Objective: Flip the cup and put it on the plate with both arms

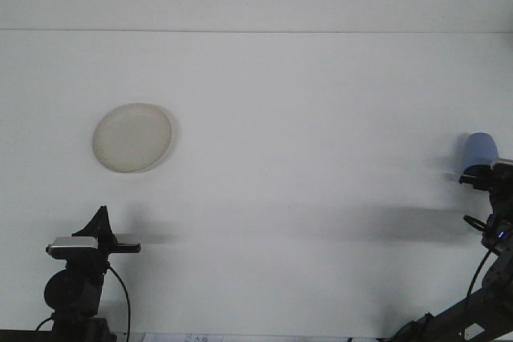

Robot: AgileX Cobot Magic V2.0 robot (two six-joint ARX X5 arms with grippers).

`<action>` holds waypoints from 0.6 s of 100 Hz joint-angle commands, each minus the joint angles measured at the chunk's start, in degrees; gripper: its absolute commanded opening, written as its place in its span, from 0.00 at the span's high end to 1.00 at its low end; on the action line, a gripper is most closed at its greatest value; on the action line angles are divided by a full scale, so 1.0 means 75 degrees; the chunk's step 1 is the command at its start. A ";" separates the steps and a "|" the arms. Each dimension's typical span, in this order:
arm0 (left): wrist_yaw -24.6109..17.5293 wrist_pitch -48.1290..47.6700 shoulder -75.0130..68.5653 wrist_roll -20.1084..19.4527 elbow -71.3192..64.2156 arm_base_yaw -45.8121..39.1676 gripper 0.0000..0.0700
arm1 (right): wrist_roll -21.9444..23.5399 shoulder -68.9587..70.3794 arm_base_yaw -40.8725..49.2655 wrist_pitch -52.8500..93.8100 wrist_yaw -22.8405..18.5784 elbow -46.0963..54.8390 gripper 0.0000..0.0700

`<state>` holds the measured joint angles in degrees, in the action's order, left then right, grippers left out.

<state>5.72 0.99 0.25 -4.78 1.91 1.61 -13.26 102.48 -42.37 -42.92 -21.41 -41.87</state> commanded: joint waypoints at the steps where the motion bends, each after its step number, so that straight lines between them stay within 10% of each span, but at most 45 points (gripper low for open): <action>1: 0.0003 0.0108 -0.0012 0.0073 -0.0149 -0.0009 0.98 | 0.0026 0.0166 -0.0038 -0.0117 -0.0041 -0.0137 0.86; 44: 0.0003 0.0108 -0.0012 0.0073 -0.0149 -0.0009 0.98 | 0.2052 -0.0979 0.0029 0.0574 -0.0122 -0.0178 0.99; 60: 0.0003 0.0108 -0.0012 0.0073 -0.0149 -0.0009 0.98 | 0.3485 -0.2614 0.0434 0.2151 0.0769 -0.0178 1.00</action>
<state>5.72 0.99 0.25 -4.78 1.91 1.61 4.62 86.50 -40.21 -30.74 -18.00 -42.35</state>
